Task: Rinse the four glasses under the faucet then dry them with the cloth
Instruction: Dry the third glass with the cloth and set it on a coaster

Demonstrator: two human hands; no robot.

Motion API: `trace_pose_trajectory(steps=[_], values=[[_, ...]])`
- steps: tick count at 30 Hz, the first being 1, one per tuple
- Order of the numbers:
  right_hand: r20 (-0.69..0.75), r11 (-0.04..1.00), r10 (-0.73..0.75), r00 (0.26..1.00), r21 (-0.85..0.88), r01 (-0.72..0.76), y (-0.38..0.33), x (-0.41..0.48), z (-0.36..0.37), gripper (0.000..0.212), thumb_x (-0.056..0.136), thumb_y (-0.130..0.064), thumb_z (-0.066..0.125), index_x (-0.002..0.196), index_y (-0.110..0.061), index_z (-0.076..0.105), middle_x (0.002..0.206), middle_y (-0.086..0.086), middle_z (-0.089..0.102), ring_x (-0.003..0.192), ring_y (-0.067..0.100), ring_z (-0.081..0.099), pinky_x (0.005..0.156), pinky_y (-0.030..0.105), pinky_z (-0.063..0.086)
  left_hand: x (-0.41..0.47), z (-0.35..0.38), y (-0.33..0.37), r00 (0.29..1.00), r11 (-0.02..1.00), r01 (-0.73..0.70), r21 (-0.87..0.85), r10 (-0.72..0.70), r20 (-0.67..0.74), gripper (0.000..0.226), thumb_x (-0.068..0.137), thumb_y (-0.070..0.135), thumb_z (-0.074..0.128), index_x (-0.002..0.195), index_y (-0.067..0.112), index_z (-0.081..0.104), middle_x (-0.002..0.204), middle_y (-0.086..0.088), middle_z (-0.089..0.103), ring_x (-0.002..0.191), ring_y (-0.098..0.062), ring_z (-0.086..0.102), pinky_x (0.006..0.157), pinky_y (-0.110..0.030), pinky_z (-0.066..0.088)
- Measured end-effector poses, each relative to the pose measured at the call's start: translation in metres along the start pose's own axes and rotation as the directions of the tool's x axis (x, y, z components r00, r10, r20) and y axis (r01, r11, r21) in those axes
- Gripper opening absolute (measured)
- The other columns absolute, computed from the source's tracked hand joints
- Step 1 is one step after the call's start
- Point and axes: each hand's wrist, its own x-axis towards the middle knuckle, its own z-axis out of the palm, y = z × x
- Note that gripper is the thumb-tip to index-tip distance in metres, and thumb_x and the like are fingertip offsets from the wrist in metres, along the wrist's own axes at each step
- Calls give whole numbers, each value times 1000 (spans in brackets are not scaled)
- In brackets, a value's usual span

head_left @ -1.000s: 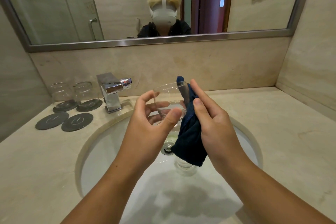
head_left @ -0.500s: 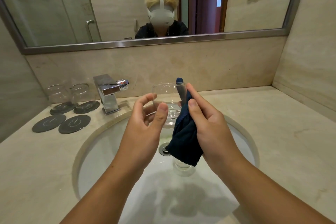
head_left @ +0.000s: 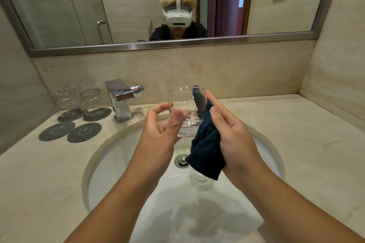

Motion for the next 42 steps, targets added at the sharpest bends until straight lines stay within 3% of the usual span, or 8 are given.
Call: trace_pose_trajectory(steps=[3,9,15,17,23,28,36,42], values=[[-16,999,-21,1000,-28,20,3,1,-1,33,110,-29,54,126,-54,69,135,-29,68,133,-3,59,120,36,43,1,0,-3,999,991,-8,135,13,-39,52,80,74,55,124,47,57,119,16,76,110,14,66,111,-36,50],[5,996,-41,999,-79,42,6,1,0,36,111,-28,53,132,-55,64,139,-30,65,135,-4,56,121,38,42,-3,0,1,997,980,-67,188,74,-31,59,75,67,68,129,45,58,107,29,72,102,13,68,78,-4,50],[50,996,64,997,64,-67,0,0,-1,34,110,-30,51,136,-46,69,133,-20,72,124,0,67,108,30,53,3,-7,0,1000,1000,2,2,-2,-3,92,60,86,81,135,36,60,121,5,79,118,-20,74,108,-44,53],[52,996,62,997,66,-65,-2,-1,0,34,110,-30,52,133,-47,70,132,-21,72,123,1,67,101,24,55,4,-6,0,1000,1000,-1,-8,1,-2,80,74,78,78,135,33,54,116,4,81,118,-21,74,111,-49,51],[1,1000,10,1000,-3,-10,4,3,-1,32,109,-29,56,125,-55,69,137,-26,68,133,-1,60,120,37,43,2,-3,-2,997,981,-36,189,48,-58,51,85,70,56,129,46,56,127,16,72,111,11,66,108,-33,52],[6,997,-19,1000,-68,20,6,3,-2,35,110,-30,55,131,-57,64,137,-33,65,134,-7,56,122,37,41,-1,-2,0,995,977,-84,195,93,-38,54,82,58,67,132,39,58,115,21,71,100,15,67,79,-6,51],[38,996,65,997,66,-67,1,1,-1,34,111,-30,51,135,-45,69,132,-18,73,124,4,68,104,28,53,1,-5,4,1000,1000,4,-22,-4,10,62,78,64,62,130,30,63,114,7,81,111,-18,77,104,-39,57],[-7,1000,17,1000,-11,-17,6,3,-2,33,110,-31,55,129,-53,69,137,-26,68,133,0,60,119,37,45,2,-5,-3,995,980,-46,196,61,-73,45,85,72,53,123,48,59,123,15,74,113,5,68,108,-37,53]])
